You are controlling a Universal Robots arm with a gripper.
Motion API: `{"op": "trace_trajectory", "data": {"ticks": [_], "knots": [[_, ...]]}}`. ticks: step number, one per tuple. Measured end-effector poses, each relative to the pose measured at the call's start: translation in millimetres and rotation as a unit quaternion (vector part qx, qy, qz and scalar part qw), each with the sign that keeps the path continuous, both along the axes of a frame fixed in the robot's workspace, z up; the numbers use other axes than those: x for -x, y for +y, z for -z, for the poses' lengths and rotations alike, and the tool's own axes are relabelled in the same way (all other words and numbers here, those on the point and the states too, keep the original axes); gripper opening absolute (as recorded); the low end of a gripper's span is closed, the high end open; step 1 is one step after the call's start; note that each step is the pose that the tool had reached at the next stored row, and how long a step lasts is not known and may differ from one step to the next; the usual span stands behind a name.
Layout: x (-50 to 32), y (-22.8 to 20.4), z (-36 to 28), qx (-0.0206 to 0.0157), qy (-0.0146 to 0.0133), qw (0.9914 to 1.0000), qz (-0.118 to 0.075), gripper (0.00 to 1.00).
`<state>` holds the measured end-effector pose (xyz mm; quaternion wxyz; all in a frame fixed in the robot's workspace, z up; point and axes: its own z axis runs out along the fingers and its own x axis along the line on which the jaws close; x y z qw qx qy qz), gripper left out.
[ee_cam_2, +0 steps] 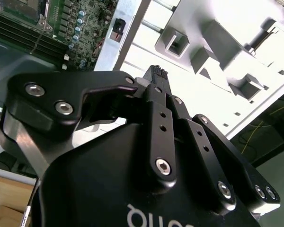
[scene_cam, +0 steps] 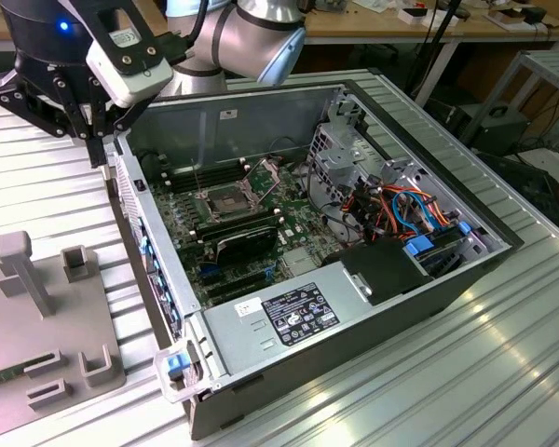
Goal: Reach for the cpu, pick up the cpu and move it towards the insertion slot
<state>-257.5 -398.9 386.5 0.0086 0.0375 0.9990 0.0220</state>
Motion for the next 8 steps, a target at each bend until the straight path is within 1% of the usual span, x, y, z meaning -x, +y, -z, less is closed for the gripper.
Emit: {"op": "trace_trajectory", "data": {"ticks": [8], "knots": [[11.9,0.0,0.0,0.0000,0.0000,1.00000,0.000,0.11]]}}
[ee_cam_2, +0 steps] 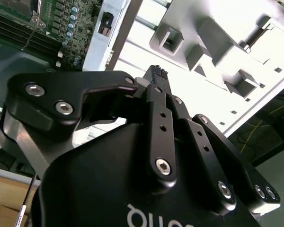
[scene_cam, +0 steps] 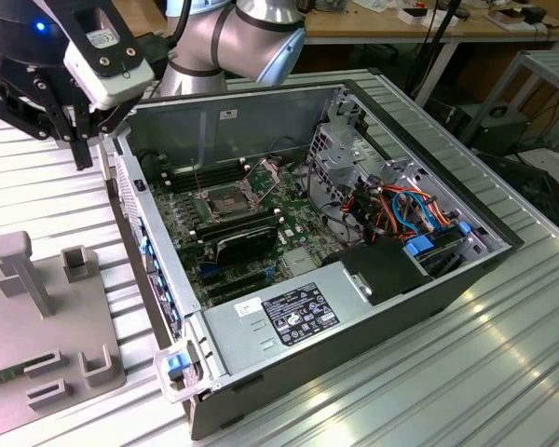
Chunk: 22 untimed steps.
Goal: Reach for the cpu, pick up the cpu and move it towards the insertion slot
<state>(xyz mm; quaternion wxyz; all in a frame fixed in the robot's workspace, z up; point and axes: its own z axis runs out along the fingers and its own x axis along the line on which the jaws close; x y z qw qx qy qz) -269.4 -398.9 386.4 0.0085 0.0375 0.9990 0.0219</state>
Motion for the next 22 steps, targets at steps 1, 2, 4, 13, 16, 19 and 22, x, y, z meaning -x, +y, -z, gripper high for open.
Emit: {"op": "trace_trajectory", "data": {"ticks": [1,2,4,13,16,19,22], "knots": [[1.0,0.0,0.0,0.0000,0.0000,1.00000,0.000,0.11],[2.2,0.0,0.0,0.0000,0.0000,1.00000,0.000,0.11],[4.1,0.0,0.1,0.0000,0.0000,1.00000,0.000,0.11],[7.0,0.0,0.1,0.0000,0.0000,1.00000,0.000,0.11],[10.7,0.0,0.1,0.0000,0.0000,1.00000,0.000,0.11],[17.2,0.0,0.1,0.0000,0.0001,1.00000,0.000,0.11],[21.0,0.0,0.1,0.0000,0.0001,1.00000,0.000,0.11]]}}
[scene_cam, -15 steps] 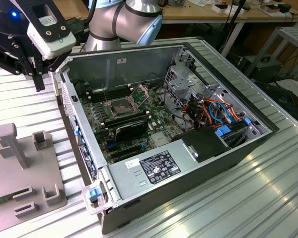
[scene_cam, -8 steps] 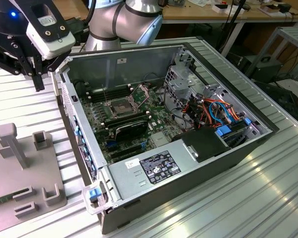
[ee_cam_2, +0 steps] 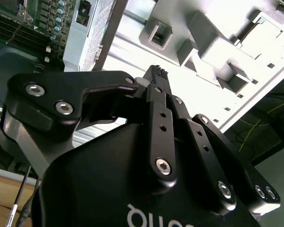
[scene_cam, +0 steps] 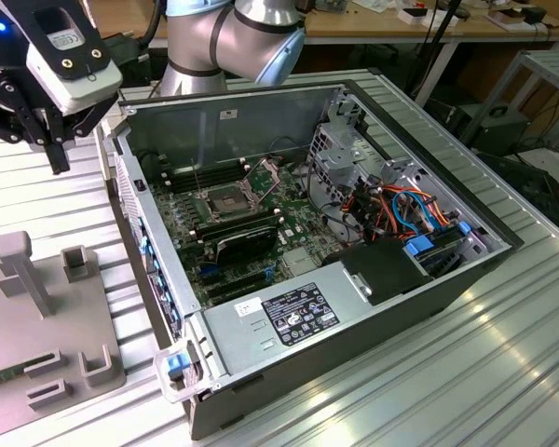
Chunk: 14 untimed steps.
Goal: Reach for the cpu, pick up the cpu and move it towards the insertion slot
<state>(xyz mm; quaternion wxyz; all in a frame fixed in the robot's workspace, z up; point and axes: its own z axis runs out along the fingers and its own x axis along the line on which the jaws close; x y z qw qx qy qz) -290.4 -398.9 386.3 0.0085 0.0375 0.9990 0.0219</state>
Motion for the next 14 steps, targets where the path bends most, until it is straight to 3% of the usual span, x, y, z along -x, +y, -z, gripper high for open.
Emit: {"op": "trace_trajectory", "data": {"ticks": [7,14], "knots": [[14.6,0.0,0.0,0.0000,0.0000,1.00000,0.000,0.11],[16.4,0.0,0.0,0.0000,0.0000,1.00000,0.000,0.11]]}}
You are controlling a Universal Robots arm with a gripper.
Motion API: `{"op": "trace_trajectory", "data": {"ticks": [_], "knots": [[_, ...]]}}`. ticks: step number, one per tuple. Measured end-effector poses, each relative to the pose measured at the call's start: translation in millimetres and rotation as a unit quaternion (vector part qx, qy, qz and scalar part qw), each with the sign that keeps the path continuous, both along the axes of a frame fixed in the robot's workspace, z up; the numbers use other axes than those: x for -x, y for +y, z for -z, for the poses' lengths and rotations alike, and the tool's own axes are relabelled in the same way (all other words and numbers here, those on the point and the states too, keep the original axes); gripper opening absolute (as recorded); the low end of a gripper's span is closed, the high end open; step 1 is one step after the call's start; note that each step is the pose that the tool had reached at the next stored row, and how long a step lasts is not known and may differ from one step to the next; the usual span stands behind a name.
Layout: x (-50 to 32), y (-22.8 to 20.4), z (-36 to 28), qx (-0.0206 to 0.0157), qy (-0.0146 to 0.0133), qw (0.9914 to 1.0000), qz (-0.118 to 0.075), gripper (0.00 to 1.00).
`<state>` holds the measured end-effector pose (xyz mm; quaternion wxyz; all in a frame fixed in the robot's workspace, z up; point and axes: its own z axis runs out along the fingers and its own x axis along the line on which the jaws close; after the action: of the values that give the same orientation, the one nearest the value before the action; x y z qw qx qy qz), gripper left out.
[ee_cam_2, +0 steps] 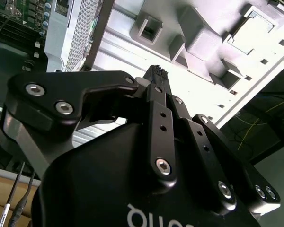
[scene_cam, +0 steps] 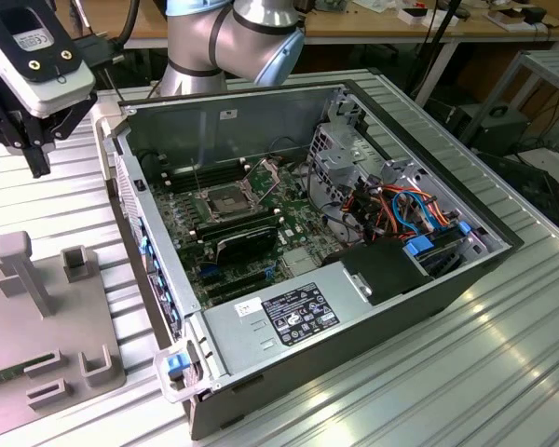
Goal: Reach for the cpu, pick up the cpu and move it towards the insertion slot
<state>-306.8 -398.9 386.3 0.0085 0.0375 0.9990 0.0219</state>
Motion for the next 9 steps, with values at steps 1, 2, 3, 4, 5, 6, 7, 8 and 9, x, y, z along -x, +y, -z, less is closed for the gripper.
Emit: {"op": "trace_trajectory", "data": {"ticks": [1,2,3,4,5,6,7,8,9], "knots": [[1.1,0.0,0.0,0.0000,0.0000,1.00000,0.000,0.11],[3.2,-0.1,0.0,0.0000,0.0000,1.00000,0.000,0.11],[10.0,-1.5,0.0,0.0000,0.0000,1.00000,0.000,0.11],[15.2,-3.3,0.1,-0.0001,0.0000,1.00000,0.000,0.11],[19.6,-5.1,0.2,0.0000,0.0000,1.00000,0.000,0.11],[23.4,-6.6,0.2,0.0000,0.0000,1.00000,0.000,0.11],[28.2,-8.3,0.4,0.0000,0.0000,1.00000,0.000,0.11],[32.1,-9.4,0.5,0.0000,0.0000,1.00000,0.000,0.11],[36.0,-10.4,0.5,0.0000,0.0000,1.00000,0.000,0.11]]}}
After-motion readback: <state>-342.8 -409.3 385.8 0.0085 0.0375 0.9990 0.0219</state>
